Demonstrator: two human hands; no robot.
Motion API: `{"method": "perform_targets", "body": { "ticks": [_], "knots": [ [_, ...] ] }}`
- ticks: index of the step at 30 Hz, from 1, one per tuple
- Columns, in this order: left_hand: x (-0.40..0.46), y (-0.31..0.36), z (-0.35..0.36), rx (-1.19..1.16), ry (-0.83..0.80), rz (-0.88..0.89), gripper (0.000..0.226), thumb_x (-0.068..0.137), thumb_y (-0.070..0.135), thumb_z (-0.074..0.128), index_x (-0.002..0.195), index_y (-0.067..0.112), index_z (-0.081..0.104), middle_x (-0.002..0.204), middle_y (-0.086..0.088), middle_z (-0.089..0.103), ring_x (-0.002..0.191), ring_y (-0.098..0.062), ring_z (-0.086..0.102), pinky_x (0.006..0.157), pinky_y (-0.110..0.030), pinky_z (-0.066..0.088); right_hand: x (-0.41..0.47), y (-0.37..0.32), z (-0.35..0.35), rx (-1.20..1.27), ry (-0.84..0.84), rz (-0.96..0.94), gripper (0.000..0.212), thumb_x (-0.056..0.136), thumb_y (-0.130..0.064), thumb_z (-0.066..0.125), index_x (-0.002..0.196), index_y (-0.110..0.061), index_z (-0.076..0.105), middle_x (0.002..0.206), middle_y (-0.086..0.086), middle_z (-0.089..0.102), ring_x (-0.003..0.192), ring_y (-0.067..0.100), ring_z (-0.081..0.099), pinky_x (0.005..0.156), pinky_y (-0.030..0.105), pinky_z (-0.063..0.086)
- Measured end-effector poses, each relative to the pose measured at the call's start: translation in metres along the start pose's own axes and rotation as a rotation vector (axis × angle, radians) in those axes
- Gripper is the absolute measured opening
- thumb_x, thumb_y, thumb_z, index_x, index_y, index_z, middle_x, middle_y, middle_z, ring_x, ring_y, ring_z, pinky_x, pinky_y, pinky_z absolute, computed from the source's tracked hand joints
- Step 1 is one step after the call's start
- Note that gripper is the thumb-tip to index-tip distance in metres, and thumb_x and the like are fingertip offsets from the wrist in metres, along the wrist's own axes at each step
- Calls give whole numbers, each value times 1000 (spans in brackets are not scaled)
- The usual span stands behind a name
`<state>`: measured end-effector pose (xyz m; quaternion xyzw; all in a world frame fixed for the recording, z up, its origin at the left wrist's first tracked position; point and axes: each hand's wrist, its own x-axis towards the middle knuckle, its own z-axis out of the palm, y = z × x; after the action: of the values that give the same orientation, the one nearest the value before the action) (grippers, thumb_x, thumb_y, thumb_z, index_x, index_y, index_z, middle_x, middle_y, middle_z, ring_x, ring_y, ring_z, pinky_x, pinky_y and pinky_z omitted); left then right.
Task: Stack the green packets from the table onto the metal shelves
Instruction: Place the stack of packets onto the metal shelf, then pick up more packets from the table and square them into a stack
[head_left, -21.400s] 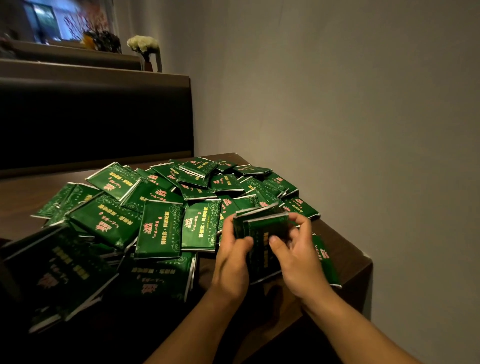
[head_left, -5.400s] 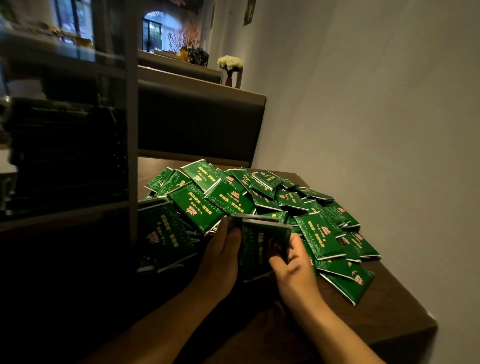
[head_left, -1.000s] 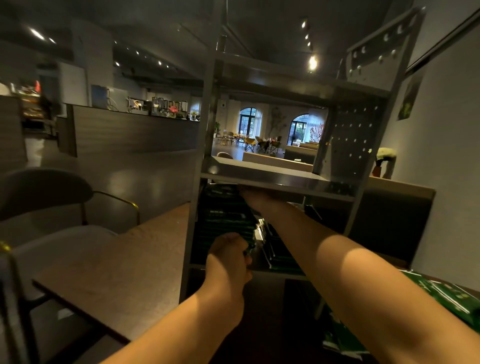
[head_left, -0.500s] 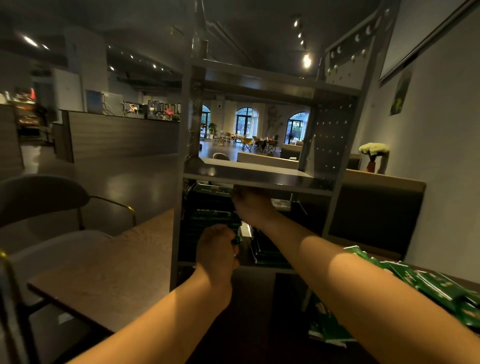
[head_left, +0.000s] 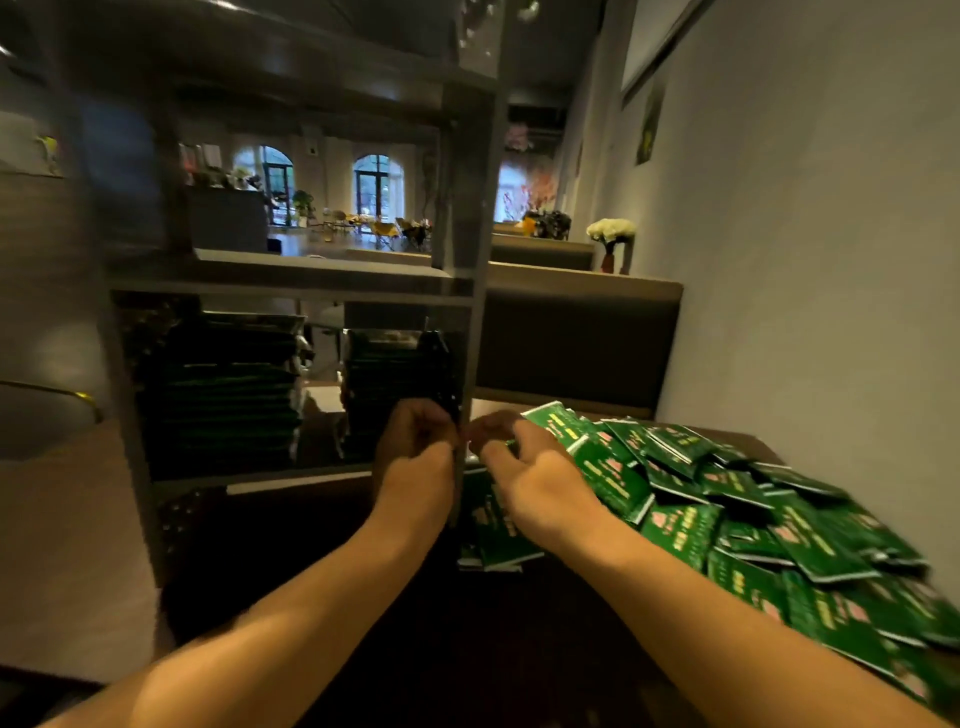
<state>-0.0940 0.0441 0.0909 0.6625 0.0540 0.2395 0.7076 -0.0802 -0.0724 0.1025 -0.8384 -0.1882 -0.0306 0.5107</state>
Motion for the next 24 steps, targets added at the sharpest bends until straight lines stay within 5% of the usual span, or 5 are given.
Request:
{"method": "perform_targets", "body": {
  "ticks": [6, 9, 12, 18, 24],
  "knots": [
    [-9, -40, 55, 152, -268, 208, 30, 87, -2, 54, 84, 28, 53, 85, 9, 57, 80, -10, 57, 69, -28, 50, -22, 74, -44, -56, 96, 160, 21, 98, -21, 49, 106, -32, 65, 108, -10, 65, 98, 6, 61, 81, 22, 53],
    [0, -69, 74, 255, -299, 276, 21, 92, 7, 54, 88, 27, 50, 82, 5, 56, 66, -2, 52, 58, -18, 43, -28, 98, -60, -65, 136, 206, 25, 95, -3, 52, 107, -20, 66, 113, -2, 62, 92, 5, 59, 58, 4, 46],
    [13, -97, 87, 404, -286, 322, 17, 93, 11, 54, 92, 27, 50, 81, 6, 56, 67, -5, 55, 55, -17, 44, -17, 125, -73, -246, 159, 181, 22, 95, -4, 53, 110, -16, 64, 105, -9, 59, 100, 10, 56, 61, -1, 40],
    [27, -139, 97, 916, -302, 518, 29, 85, 3, 60, 110, 19, 59, 115, -1, 60, 114, -20, 49, 96, -34, 42, 29, 168, -80, -473, 270, 211, 22, 95, -11, 51, 108, -25, 62, 113, -5, 57, 109, 13, 52, 95, 32, 47],
    [29, -151, 105, 1155, -294, 456, 47, 90, 39, 52, 133, 23, 42, 145, -8, 40, 137, -29, 30, 116, -46, 12, 71, 185, -83, -680, 244, 308, 44, 95, -30, 56, 137, -23, 42, 139, 1, 47, 130, 25, 35, 107, 41, 30]
  ]
}}
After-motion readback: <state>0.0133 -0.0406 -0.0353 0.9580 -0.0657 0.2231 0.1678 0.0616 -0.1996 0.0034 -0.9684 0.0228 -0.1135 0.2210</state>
